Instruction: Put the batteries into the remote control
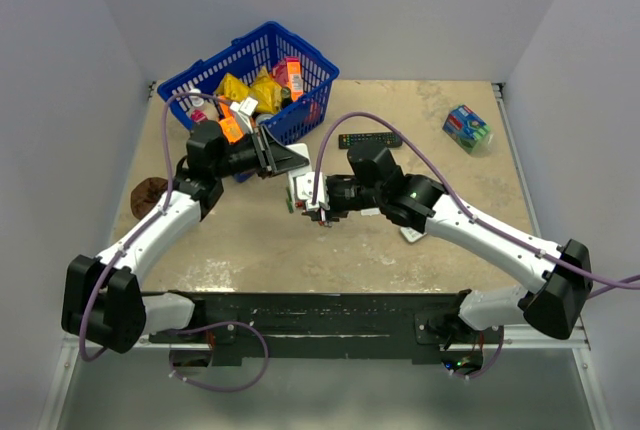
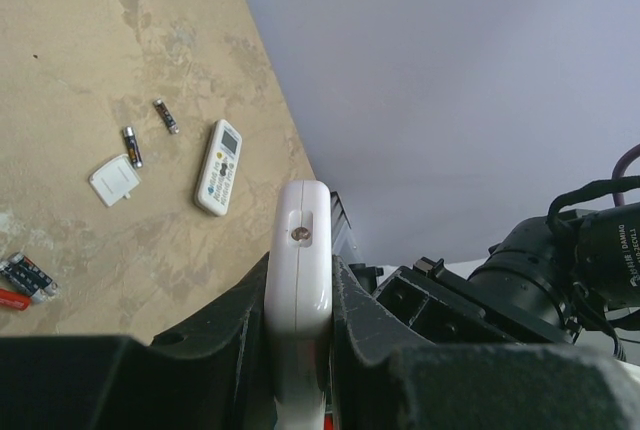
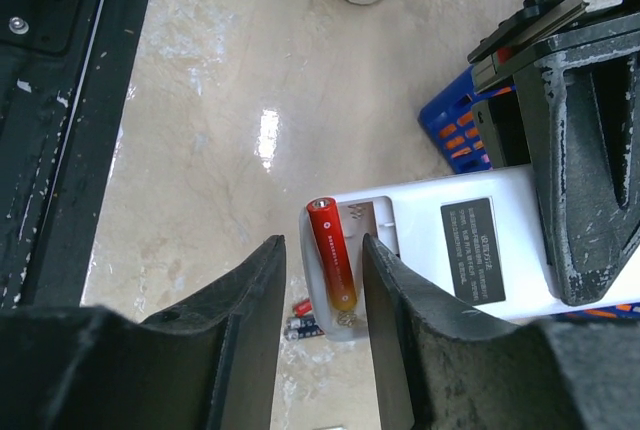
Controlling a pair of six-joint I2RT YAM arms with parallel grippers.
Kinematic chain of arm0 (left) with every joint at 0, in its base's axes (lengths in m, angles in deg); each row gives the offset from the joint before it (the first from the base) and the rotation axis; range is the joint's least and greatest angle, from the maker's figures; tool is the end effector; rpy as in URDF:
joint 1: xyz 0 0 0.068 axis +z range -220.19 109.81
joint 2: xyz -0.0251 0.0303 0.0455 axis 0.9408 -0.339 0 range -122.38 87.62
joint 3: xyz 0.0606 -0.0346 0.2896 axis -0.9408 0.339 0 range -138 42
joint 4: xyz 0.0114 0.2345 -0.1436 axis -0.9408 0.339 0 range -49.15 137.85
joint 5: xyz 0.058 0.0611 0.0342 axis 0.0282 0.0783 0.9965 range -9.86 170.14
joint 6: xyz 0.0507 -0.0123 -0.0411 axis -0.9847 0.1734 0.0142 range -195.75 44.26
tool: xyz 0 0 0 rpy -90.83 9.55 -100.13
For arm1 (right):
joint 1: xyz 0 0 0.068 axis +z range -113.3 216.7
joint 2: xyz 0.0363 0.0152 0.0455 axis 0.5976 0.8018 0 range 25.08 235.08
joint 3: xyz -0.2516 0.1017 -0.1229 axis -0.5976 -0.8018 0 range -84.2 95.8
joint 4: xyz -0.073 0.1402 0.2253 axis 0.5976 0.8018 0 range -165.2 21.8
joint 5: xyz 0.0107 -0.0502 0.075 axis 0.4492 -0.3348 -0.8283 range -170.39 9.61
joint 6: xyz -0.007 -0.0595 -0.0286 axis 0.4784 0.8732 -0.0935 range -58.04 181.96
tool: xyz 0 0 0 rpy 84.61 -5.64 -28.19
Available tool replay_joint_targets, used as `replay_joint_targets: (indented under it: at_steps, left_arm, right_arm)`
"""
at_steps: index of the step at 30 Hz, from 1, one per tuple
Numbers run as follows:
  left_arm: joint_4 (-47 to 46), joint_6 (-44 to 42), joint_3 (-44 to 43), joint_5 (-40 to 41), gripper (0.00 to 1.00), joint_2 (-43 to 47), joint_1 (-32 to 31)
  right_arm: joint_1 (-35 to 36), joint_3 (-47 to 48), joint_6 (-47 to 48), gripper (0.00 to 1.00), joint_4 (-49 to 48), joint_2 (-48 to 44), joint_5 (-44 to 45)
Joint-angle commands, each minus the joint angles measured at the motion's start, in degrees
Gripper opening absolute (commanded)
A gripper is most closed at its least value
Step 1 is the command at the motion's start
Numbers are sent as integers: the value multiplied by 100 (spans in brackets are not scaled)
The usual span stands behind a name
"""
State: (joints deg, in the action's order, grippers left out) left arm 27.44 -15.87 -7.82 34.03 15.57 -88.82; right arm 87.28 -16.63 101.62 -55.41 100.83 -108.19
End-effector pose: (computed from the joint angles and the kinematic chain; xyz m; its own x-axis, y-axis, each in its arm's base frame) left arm 0.2750 -0.1327 0.3296 -0.8483 -0.3467 -0.4003 0.3241 0.2579 -0.9102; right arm 0.1846 0.2633 0.3603 0.3737 -0.4344 -0.8196 -0.9176 -0.0438 -0.3952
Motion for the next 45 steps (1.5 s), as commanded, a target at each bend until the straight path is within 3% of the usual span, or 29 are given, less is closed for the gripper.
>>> replay_joint_targets:
  at_steps: [1,27,45]
  left_arm:
    - [-215,296,87,-399,0,16,-26]
    - [-373,428,377,-373,0,-55,-18]
    - [-1058,1166,895,-109,0,-46,97]
  right_arm:
    - [-119,19,16,42,-239,19,362]
    - [-207,98,-239,50,-573,-200,362]
    - [-286,125,-573,55,-933,-341,336]
